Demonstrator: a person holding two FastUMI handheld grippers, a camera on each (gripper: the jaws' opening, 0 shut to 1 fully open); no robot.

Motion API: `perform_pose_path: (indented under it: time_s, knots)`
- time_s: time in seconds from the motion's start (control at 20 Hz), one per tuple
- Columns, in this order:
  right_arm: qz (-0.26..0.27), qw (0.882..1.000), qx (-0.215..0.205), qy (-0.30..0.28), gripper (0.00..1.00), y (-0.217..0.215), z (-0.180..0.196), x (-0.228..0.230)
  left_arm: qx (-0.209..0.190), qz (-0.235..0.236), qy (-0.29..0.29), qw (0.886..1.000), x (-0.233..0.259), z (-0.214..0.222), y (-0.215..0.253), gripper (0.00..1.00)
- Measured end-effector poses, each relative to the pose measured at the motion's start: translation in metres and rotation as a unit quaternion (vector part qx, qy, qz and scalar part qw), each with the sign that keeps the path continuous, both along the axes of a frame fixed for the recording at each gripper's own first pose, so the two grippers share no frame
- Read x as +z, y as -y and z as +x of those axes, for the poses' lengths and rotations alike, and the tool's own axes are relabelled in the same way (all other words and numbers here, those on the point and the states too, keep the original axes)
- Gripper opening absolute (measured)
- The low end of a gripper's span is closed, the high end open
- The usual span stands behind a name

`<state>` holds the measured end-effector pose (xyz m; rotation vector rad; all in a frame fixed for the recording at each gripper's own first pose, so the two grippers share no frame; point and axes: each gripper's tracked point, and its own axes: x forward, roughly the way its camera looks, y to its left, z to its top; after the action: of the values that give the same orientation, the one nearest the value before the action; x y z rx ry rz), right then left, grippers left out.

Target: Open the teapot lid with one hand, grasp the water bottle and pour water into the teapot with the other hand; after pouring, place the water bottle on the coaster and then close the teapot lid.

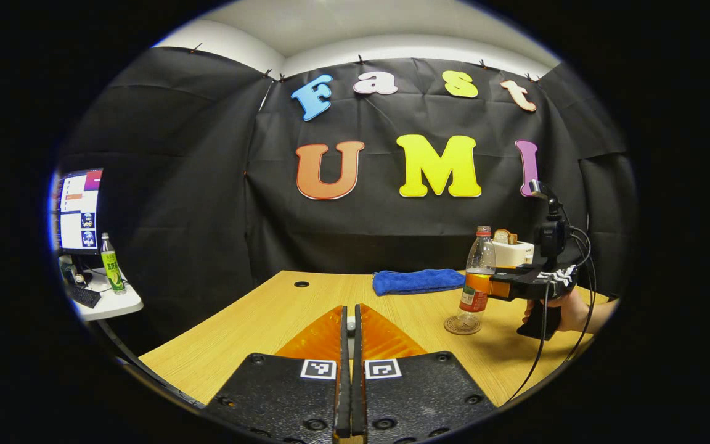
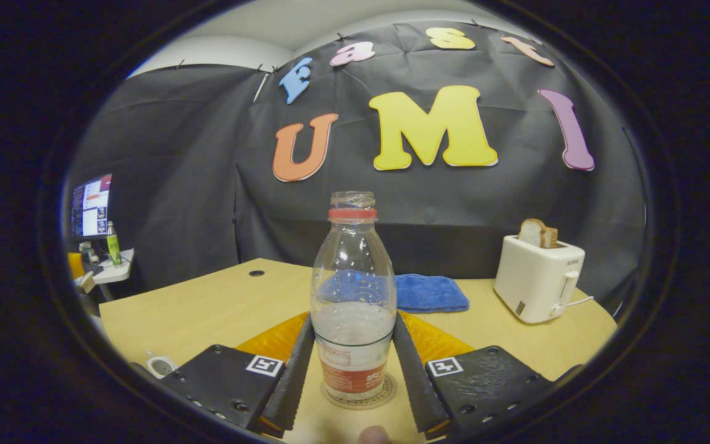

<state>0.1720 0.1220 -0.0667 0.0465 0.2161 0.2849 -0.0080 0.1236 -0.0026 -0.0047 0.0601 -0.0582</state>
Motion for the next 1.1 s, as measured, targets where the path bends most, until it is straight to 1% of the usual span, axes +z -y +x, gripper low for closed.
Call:
perform_pose_path:
  time_s: [0.1, 0.5, 0.8, 0.85, 0.9, 0.95, 1.0, 1.1]
  knots:
    - [0.0, 1.0, -0.005, -0.006, 0.7, 0.0, 0.007, -0.006, 0.001, 0.002, -0.003, 1.0, -0.002, 0.001, -0.001, 0.03]
    - [-0.02, 1.0, -0.023, 0.006, 0.72, 0.004, 0.011, -0.015, 0.003, 0.005, -0.008, 1.0, -0.006, 0.004, -0.003, 0.03]
    - [-0.03, 0.999, -0.022, 0.005, 0.75, 0.003, 0.007, -0.019, 0.004, -0.005, -0.013, 1.0, -0.01, 0.005, -0.003, 0.03]
    - [-0.033, 0.999, -0.021, 0.006, 0.77, 0.002, 0.005, -0.019, 0.004, -0.005, -0.012, 1.0, -0.01, 0.005, -0.002, 0.03]
    - [-0.035, 0.999, -0.019, 0.004, 0.85, 0.001, 0.003, -0.019, 0.003, -0.006, -0.011, 1.0, -0.009, 0.004, -0.001, 0.03]
    - [-0.036, 0.999, -0.019, 0.006, 0.89, 0.001, 0.0, -0.017, -0.003, -0.013, -0.012, 1.0, -0.01, 0.003, 0.003, 0.03]
    - [-0.038, 0.999, -0.018, 0.008, 0.96, 0.001, -0.004, -0.014, -0.01, -0.025, -0.013, 1.0, -0.011, 0.003, 0.01, 0.03]
    - [-0.035, 0.999, -0.023, 0.012, 0.96, 0.008, -0.013, -0.008, -0.023, -0.037, -0.024, 0.999, -0.017, 0.002, 0.02, 0.03]
